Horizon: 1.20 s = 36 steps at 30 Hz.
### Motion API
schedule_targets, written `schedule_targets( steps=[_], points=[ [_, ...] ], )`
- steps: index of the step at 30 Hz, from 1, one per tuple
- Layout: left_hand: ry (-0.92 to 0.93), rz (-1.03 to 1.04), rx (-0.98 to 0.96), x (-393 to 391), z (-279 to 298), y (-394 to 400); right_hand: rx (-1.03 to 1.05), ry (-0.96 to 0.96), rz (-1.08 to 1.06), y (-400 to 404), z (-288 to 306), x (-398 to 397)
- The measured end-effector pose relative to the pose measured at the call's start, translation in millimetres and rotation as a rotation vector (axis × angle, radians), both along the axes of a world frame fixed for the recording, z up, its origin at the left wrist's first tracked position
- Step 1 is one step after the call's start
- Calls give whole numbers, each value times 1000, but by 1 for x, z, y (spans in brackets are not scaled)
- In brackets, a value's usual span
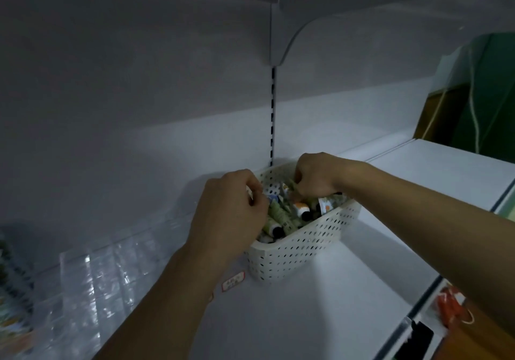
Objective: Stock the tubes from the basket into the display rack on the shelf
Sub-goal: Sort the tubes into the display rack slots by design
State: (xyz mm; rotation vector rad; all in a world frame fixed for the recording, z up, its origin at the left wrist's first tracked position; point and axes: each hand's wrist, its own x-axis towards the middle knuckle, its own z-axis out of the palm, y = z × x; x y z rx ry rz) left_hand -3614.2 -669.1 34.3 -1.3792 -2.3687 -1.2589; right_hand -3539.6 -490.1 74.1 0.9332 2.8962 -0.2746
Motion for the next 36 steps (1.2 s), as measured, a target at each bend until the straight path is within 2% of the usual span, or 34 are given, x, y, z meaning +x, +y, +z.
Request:
schedule_targets(
  steps=[3, 10, 14, 17, 19, 20, 21, 22, 24, 25, 26, 27, 29, 32, 34, 36],
  points=[
    [5, 3, -8, 2, 1, 0, 10, 9, 9, 0, -5, -3],
    [-97, -48, 47, -1, 0, -2, -257, 182, -44, 4, -1, 8],
    [-190, -64, 86, -2, 0, -1, -388, 522, 2, -2, 9, 9],
    [-283, -137, 82, 0, 1, -1, -737, 715, 148, -16, 15, 5],
    [-271, -167, 96, -1, 0, -1, -953, 797, 147, -23, 15, 2],
    [-259, -166, 107, -2, 0, -2, -942, 811, 106, -24, 12, -2],
    [-254, -166, 117, -4, 0, -2, -781, 781, 66, -24, 9, -5],
    [-255, -167, 121, -5, 0, -2, -502, 664, 51, -21, 6, -6],
    [-298, -171, 133, -6, 2, -3, -30, 256, 47, -17, -3, -6],
    [-321, -171, 151, -6, 4, -4, 67, 91, 35, -16, -9, -5],
    [-355, -175, 173, -5, 6, -5, 85, 27, 26, -15, -14, -4],
    [-395, -176, 196, -5, 8, -5, 61, 47, 15, -14, -17, -3],
    [-476, -157, 242, -7, 8, -5, -69, 216, -22, -14, -17, -2],
    [-525, -113, 301, -10, 9, -3, -410, 541, -68, -13, -8, 0],
    [-549, -120, 326, -12, 9, -2, -671, 687, 11, -20, -2, 1],
    [-515, -138, 318, -12, 10, -2, -941, 753, 129, -32, 1, 1]
  ],
)
